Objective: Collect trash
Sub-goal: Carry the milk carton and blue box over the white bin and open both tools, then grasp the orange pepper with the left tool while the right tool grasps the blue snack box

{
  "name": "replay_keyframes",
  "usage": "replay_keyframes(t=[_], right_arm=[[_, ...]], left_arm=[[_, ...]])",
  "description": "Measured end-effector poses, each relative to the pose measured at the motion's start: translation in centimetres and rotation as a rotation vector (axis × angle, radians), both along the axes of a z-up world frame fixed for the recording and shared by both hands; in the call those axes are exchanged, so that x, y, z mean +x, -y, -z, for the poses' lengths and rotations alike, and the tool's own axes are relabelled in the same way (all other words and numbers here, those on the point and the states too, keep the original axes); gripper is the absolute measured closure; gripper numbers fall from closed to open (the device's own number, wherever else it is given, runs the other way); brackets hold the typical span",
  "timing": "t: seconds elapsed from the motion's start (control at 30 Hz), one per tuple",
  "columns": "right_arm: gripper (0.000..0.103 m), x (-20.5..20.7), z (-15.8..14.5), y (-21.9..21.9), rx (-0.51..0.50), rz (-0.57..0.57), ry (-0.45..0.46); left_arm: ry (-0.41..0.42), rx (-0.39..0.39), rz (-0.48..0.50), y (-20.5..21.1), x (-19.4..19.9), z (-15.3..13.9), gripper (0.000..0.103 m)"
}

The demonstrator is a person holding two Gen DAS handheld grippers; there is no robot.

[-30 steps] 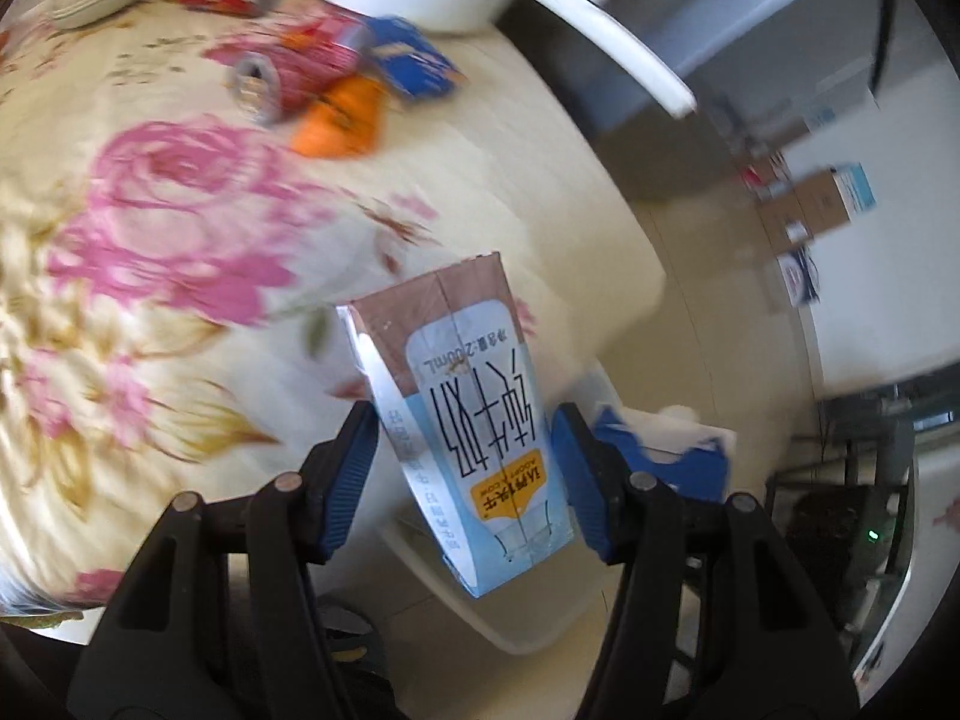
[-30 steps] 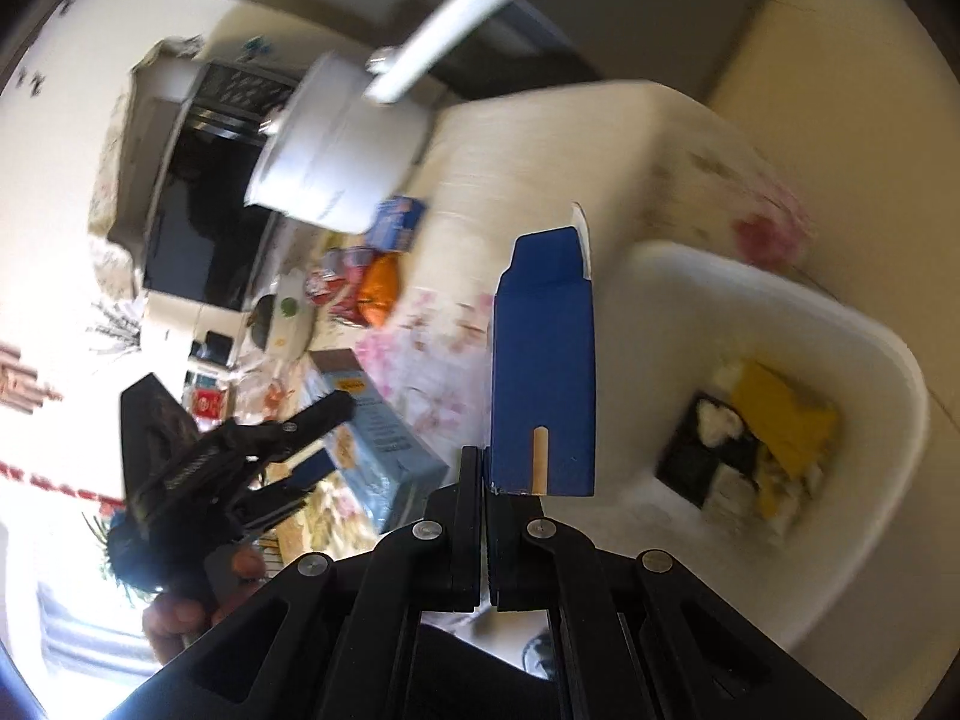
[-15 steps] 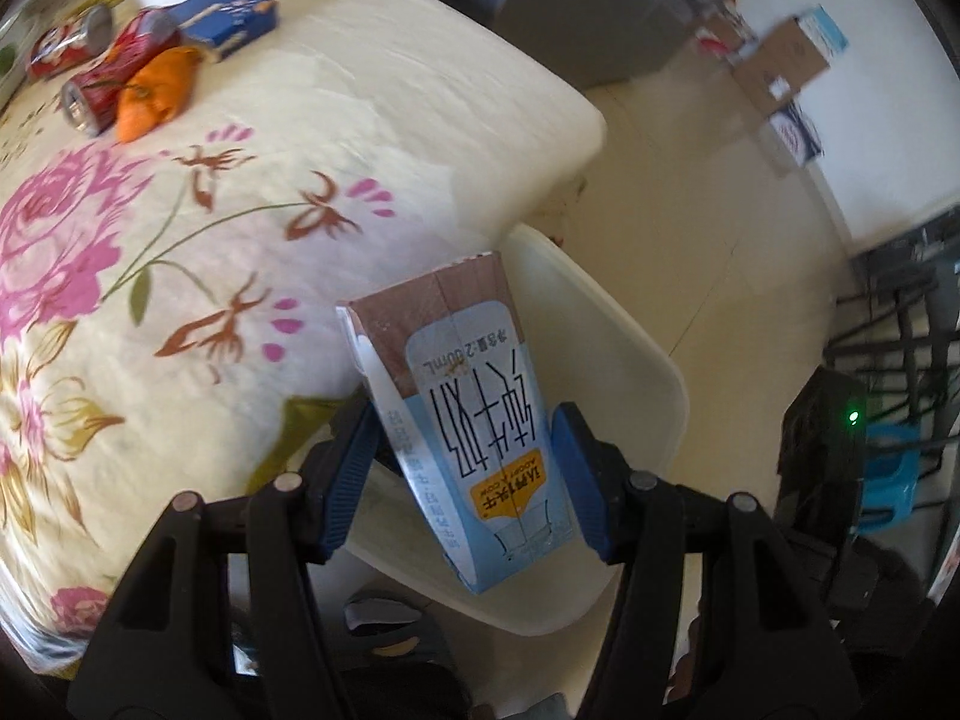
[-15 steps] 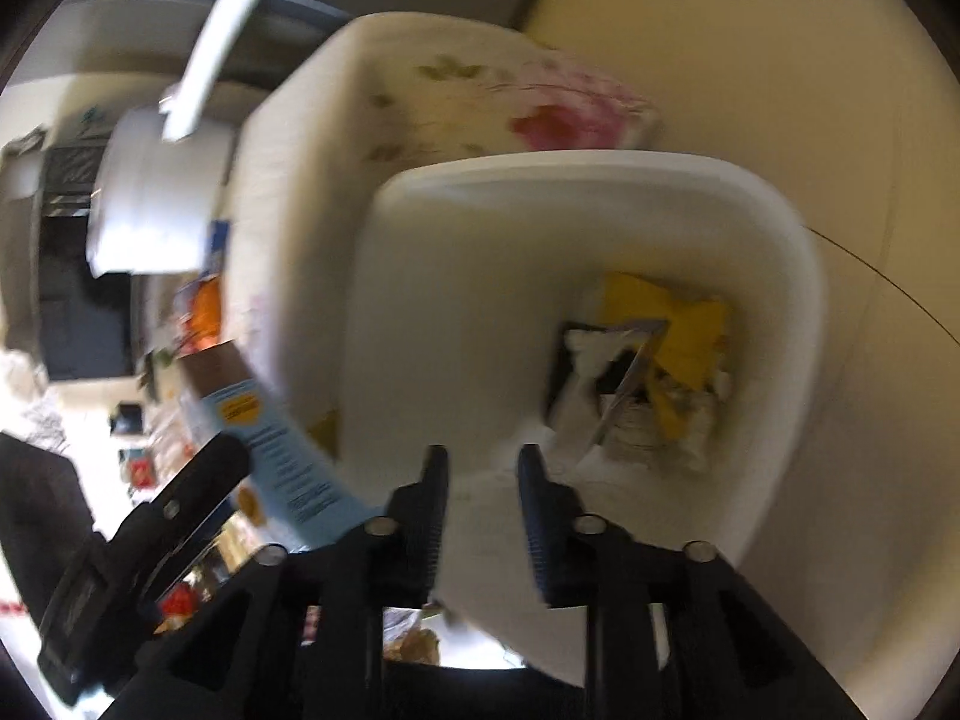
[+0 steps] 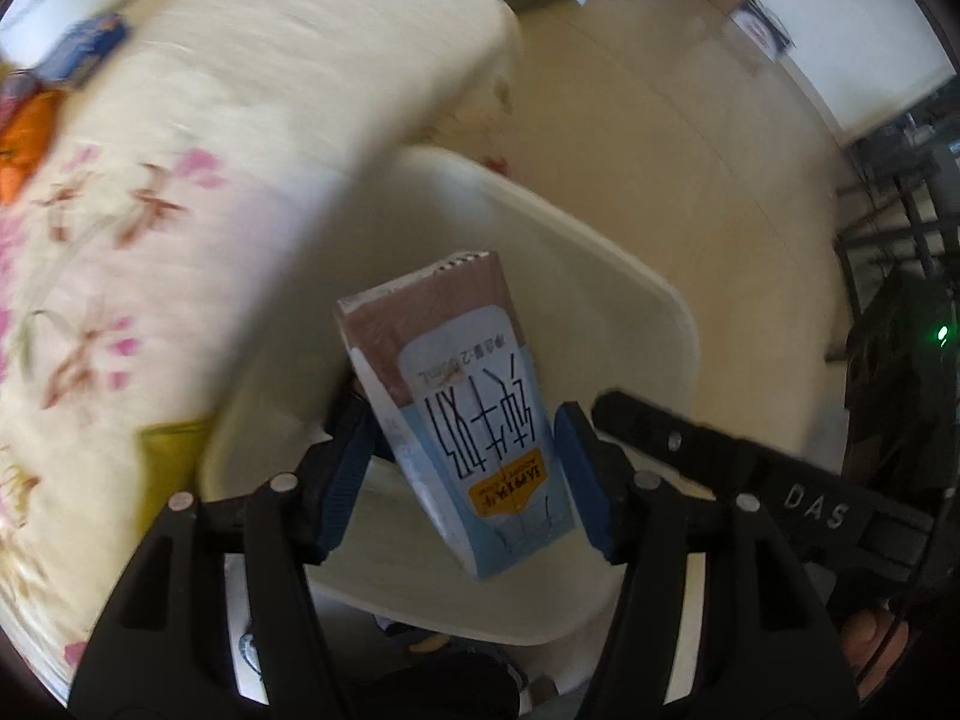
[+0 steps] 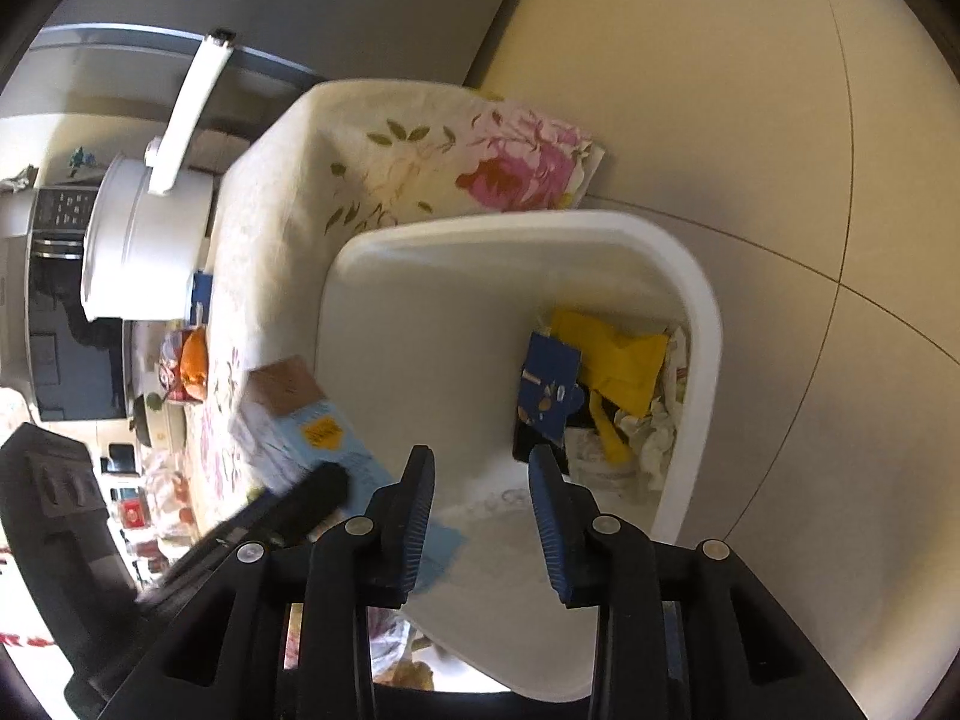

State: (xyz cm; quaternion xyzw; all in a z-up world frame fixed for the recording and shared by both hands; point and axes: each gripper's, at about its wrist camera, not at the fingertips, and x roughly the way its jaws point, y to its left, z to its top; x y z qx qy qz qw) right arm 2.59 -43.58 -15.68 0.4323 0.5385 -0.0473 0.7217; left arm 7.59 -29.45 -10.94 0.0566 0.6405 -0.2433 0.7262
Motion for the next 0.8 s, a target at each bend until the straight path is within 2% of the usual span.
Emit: replay_keyframes(t=[0.1,0.4,0.63,0.8], right_arm=[[0.067,-0.2,-0.1,0.3,-0.006,0.008,0.013],[0.066,0.1,-0.2,-0.1,-0.023,0.002,0.024],[0.066,0.5,-0.4,-0.8,-0.028,-0.025,0.034],[0.066,0.9,-0.6,-1.3,-0.033,-0.046,0.040]], left_arm=[[0.024,0.039,0.000,0.1,0.6,-0.2,0.034],[0.066,-0.006,-0.052,-2.6,1.2,-2.7,0.032],[0.102,-0.003,-0.106,-7.3,0.9,-4.1,0.032],[0.115,-0.031,-0.157,-10.9,0.4,-5.3,0.032]])
